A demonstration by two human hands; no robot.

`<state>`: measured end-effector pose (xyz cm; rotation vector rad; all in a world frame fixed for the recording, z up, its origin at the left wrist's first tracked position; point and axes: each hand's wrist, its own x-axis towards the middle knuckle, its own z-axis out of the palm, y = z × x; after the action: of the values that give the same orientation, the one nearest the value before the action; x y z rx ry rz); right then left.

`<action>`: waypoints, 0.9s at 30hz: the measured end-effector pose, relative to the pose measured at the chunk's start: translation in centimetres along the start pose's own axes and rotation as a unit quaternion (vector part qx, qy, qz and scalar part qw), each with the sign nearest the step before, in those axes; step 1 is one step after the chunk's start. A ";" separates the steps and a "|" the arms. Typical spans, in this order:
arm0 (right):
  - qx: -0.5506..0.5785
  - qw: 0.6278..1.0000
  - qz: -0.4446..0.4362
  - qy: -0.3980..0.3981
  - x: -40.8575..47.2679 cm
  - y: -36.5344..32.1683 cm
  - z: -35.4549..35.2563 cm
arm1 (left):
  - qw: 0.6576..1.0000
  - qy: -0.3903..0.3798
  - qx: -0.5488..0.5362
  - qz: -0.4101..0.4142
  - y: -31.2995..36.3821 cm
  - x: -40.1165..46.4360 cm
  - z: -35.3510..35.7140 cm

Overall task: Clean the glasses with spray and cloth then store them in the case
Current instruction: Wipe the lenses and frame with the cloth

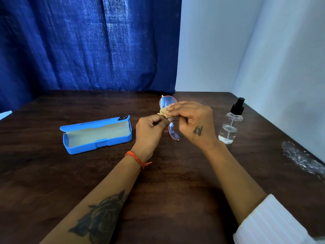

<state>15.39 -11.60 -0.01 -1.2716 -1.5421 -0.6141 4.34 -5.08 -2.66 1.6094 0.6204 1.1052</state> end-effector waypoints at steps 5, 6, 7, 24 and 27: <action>0.080 0.957 0.270 0.065 0.7 0.7 -1.1 | 0.997 0.013 -0.078 -0.012 0.3 0.3 -0.4; 0.155 0.919 0.353 0.078 1.0 0.9 -1.6 | 0.996 0.014 -0.087 -0.012 0.3 0.4 -0.5; 0.234 0.874 0.417 0.083 1.3 1.2 -2.0 | 0.996 0.012 -0.093 -0.012 0.4 0.4 -0.6; 0.193 0.871 0.430 -0.136 1.0 0.0 -2.6 | 0.994 0.036 -0.099 -0.017 0.7 0.5 -0.8; 0.264 0.811 0.499 -0.155 1.1 0.1 -3.0 | 0.991 0.047 -0.125 -0.021 0.8 0.5 -0.8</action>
<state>16.65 -13.65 2.11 -1.5292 -0.9357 0.6899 3.73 -4.51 -1.73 1.3299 0.5504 1.1828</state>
